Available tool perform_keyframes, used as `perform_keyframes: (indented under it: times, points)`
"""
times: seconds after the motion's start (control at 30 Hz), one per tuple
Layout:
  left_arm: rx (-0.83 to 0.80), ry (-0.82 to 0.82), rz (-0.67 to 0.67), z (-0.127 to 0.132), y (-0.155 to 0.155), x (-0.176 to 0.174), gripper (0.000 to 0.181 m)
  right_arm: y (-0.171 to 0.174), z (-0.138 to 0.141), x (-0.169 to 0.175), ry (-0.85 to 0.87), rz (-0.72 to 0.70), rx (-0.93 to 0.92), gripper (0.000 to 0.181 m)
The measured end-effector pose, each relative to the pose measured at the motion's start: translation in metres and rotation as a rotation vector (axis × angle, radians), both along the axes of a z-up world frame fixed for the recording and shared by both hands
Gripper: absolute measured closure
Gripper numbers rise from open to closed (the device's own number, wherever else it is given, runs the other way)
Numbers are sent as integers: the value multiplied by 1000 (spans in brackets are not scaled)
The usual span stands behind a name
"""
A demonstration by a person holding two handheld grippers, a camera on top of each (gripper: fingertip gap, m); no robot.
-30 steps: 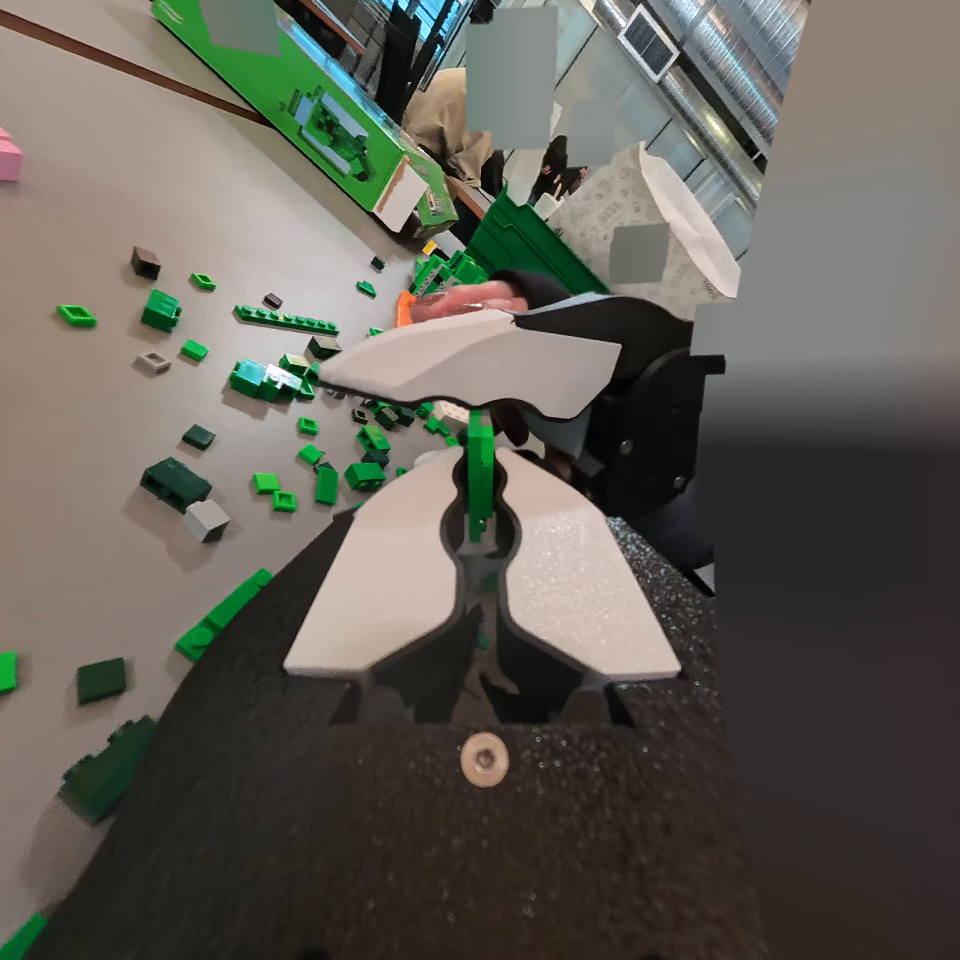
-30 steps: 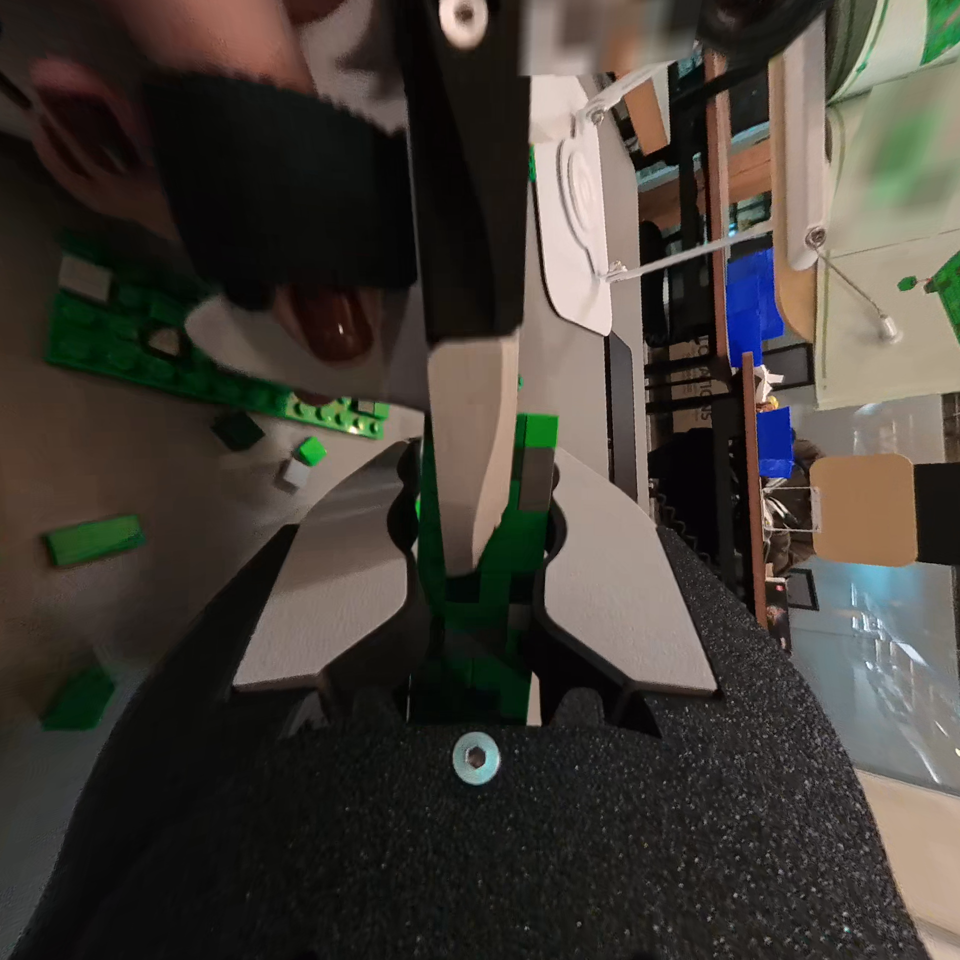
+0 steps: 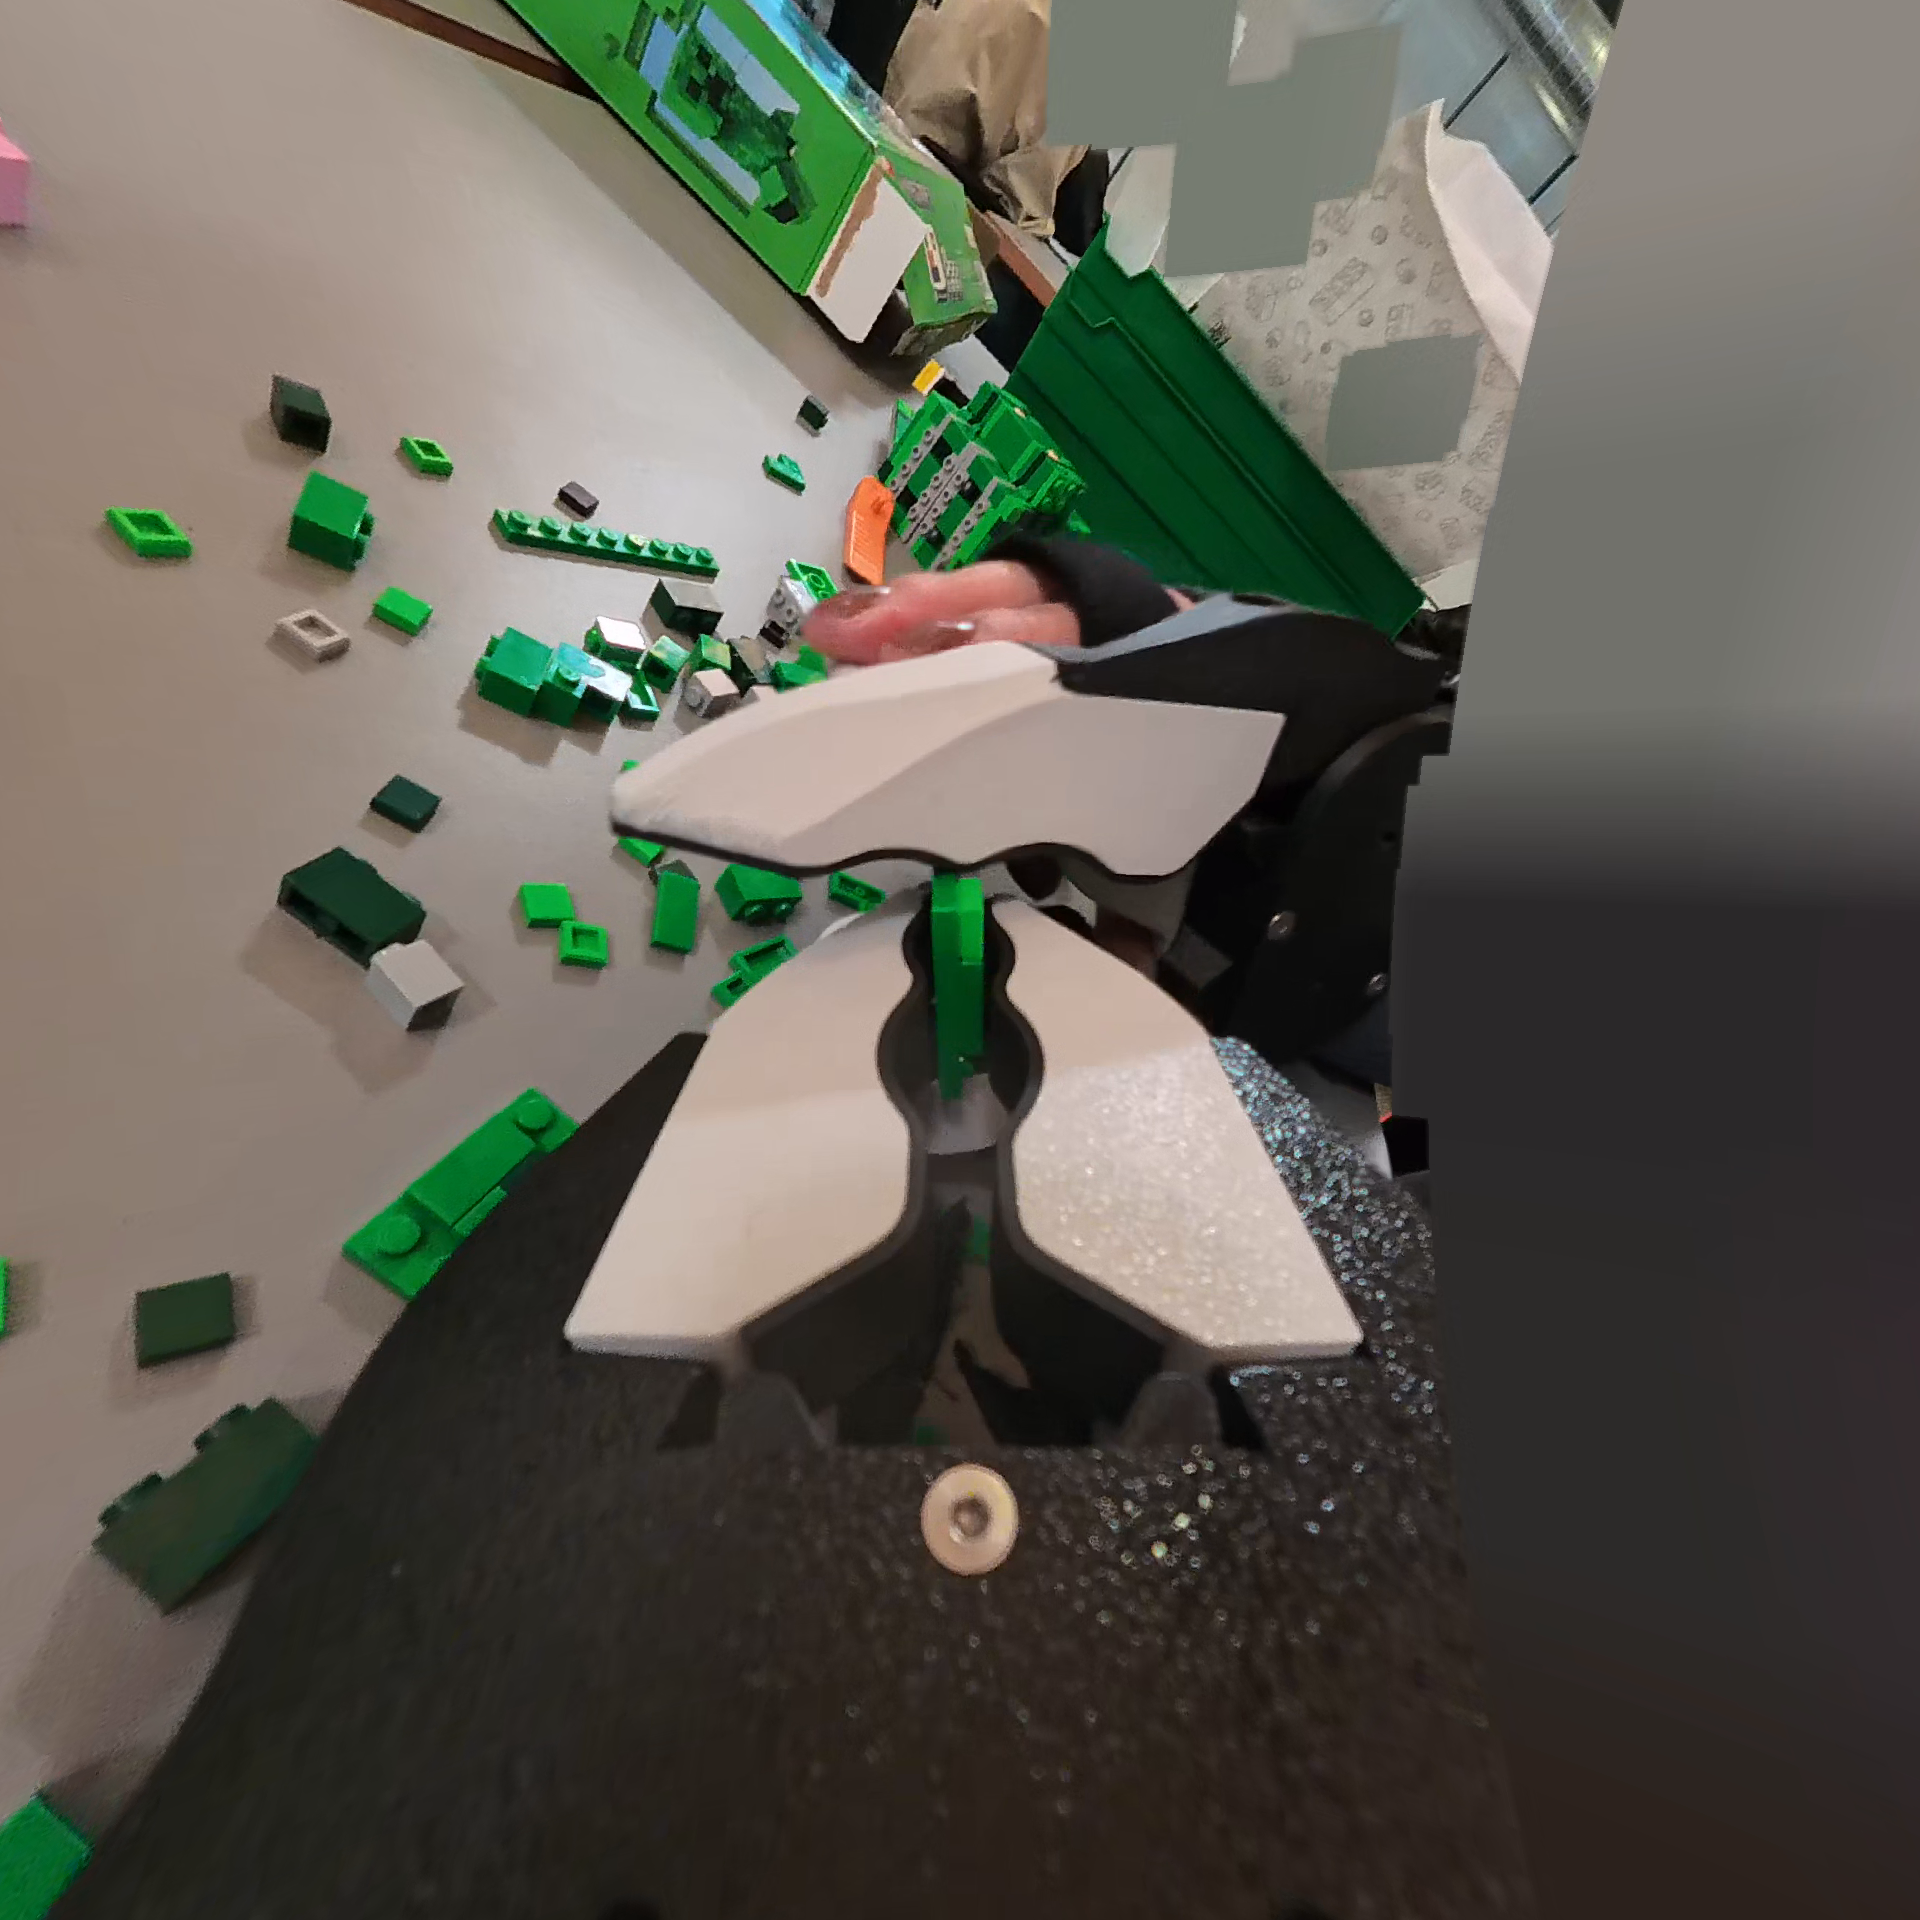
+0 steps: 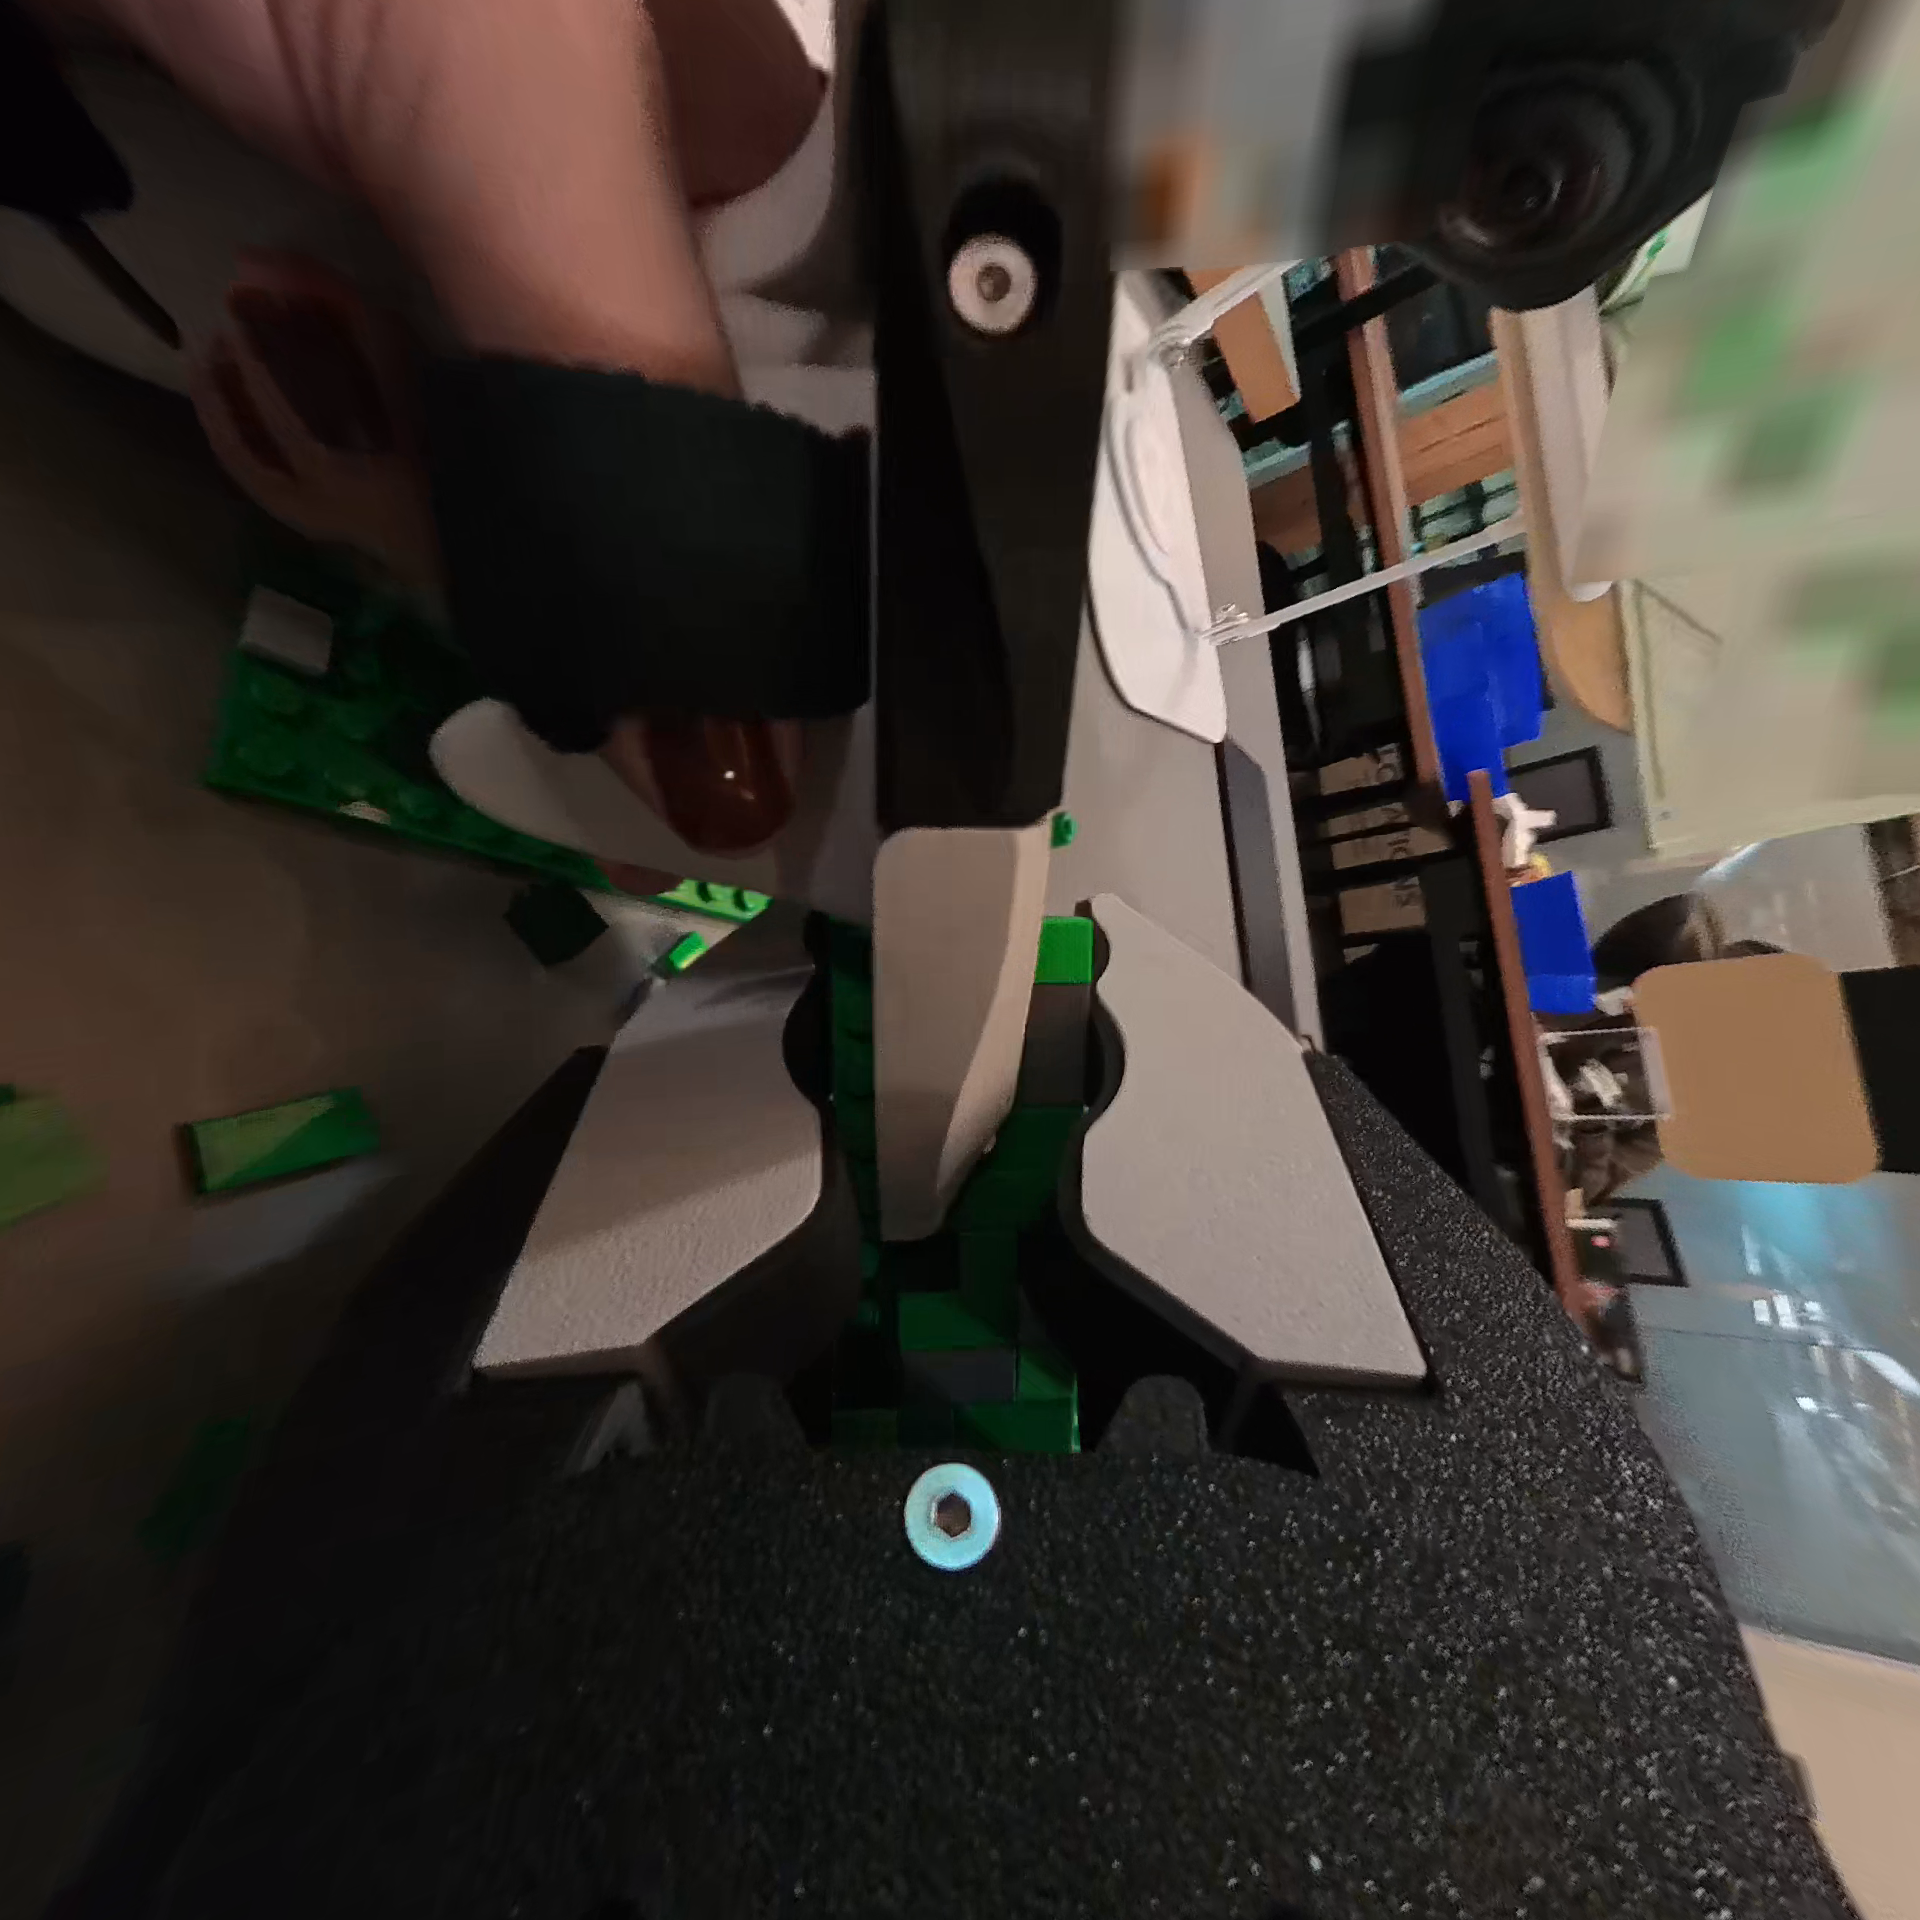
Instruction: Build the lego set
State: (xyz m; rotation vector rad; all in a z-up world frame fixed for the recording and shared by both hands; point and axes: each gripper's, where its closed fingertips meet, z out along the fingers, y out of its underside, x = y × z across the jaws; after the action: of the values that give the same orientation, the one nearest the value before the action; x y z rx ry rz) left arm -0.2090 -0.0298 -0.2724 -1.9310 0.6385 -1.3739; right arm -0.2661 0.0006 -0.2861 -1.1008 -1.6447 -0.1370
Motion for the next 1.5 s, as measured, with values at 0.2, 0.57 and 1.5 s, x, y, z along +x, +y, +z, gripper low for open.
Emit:
perform_keyframes:
  times: [0.2,0.57,1.5]
  points:
    - [-17,25,19,-4,1,0,175,7,-4,2,-73,-68,88,141]
    - [-139,37,88,-16,11,-5,173,23,-6,4,-94,-199,289,141]
    - [-174,-51,47,-9,8,-5,175,20,-14,21,-106,-126,48,144]
